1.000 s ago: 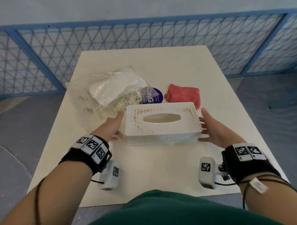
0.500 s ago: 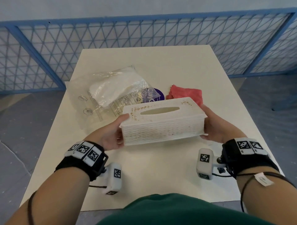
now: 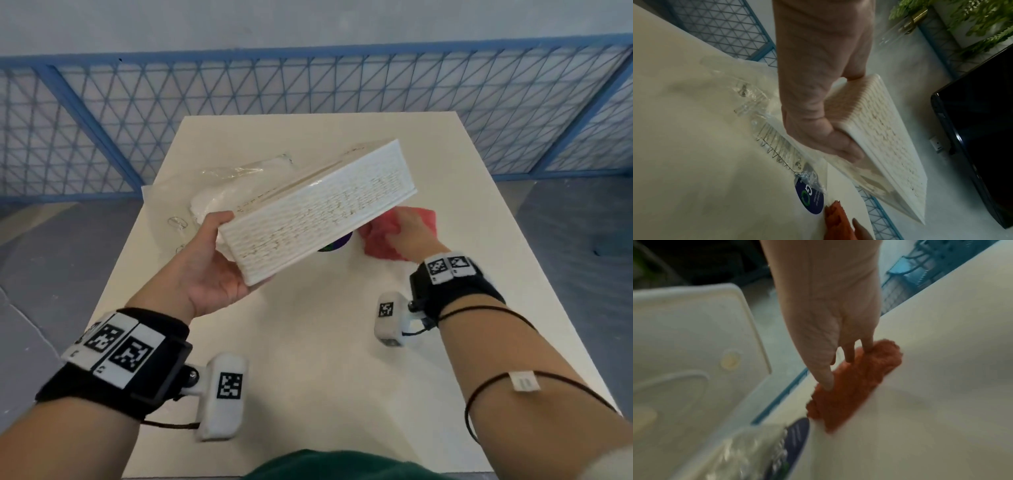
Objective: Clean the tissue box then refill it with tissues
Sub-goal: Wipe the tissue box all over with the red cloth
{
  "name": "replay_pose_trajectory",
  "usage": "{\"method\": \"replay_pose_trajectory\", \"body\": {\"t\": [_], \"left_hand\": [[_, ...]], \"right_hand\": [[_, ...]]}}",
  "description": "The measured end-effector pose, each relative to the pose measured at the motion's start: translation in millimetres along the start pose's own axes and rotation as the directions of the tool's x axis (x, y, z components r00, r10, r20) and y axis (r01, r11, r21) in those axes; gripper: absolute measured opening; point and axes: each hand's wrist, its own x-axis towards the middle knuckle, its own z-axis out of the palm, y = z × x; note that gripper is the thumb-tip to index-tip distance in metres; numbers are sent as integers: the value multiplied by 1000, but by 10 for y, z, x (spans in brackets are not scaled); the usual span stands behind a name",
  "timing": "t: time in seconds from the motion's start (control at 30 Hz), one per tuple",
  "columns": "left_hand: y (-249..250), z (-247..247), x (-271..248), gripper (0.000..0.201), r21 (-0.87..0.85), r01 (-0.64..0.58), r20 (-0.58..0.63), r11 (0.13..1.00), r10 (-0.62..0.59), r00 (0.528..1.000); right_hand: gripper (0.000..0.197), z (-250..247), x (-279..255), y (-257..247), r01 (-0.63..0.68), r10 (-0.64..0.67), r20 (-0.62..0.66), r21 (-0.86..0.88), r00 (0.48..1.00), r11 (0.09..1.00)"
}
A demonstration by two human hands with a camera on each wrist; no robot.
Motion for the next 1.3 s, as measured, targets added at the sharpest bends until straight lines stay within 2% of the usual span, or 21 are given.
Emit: {"method": "replay_pose_trajectory", "body": {"t": [0.1,0.2,0.3,0.37,0.4,0.43,0.5,0.53,0.57,0.6,0.7,0.8,0.9,0.97,1.0,1.03,1.1,1.13,1.17,1.23,1.3], "left_hand": [[5,-23,-10,61,-19,-6,-37,1000,6,999],[-7,-37,-8,64,-52,-2,-33,999,0,999],[-31,-13,19,65,-70,-2,-11,998,1,1000],[-55,40,34,66,-77,-1,-2,997,1,1000],[-66,72,35,65,-85,3,-1,996,-3,1000],[-74,106,36,63,-93,4,-3,996,-5,1000],[-81,165,31,60,-99,-1,2,995,1,1000],[-88,189,28,60,-98,-6,4,995,6,1000],[-98,213,29,58,-96,-12,0,995,12,1000],[-111,239,27,57,-95,-18,-8,995,17,1000],[-160,365,12,53,-85,-22,3,996,22,1000],[-220,499,4,46,-71,-33,8,997,34,999],[-261,466,46,48,-91,-53,119,994,63,991],[-266,404,26,52,-78,-44,157,996,56,986],[-256,381,7,47,-55,-44,124,998,51,991],[-248,355,-6,42,-45,-44,74,998,47,996],[-260,321,-50,50,-56,-22,26,998,24,999],[-259,324,-62,55,-57,-12,31,998,14,999],[-257,330,-54,58,-56,-6,34,998,8,999],[-258,375,-52,56,-67,-12,33,998,14,999],[-254,423,-38,41,-65,-39,59,997,42,997]], "right_hand": [[79,127,-127,-23,0,11,57,-191,998,982],[68,136,-188,60,-21,10,-43,-273,999,962],[51,142,-253,134,-25,13,-43,-275,999,961],[29,48,-348,151,-46,41,-57,-97,998,994],[19,-26,-371,170,-86,92,-49,106,995,991],[15,-126,-399,171,-117,145,-53,356,988,927],[16,-374,-423,131,-63,251,-139,753,958,656],[13,-504,-479,56,46,283,-223,852,933,522],[12,-608,-522,-38,145,329,-319,877,889,458],[15,-705,-586,-159,222,346,-422,843,838,491],[39,-662,-678,-580,328,194,-589,659,784,677],[54,-289,-947,-1007,529,-190,-598,463,778,712],[54,74,-1369,-1210,755,-621,-475,159,624,636],[51,59,-1405,-1131,844,-778,-391,-6,492,537],[51,11,-1331,-1064,850,-797,-376,-48,472,525],[54,-71,-1211,-987,826,-764,-389,-13,515,564],[63,-260,-962,-815,668,-493,-504,256,709,699],[65,-345,-921,-769,571,-334,-540,362,773,736],[65,-369,-926,-771,515,-244,-552,411,797,752],[62,-270,-1077,-896,588,-345,-577,308,741,748],[52,-67,-1270,-1049,765,-608,-544,102,578,636]]}}
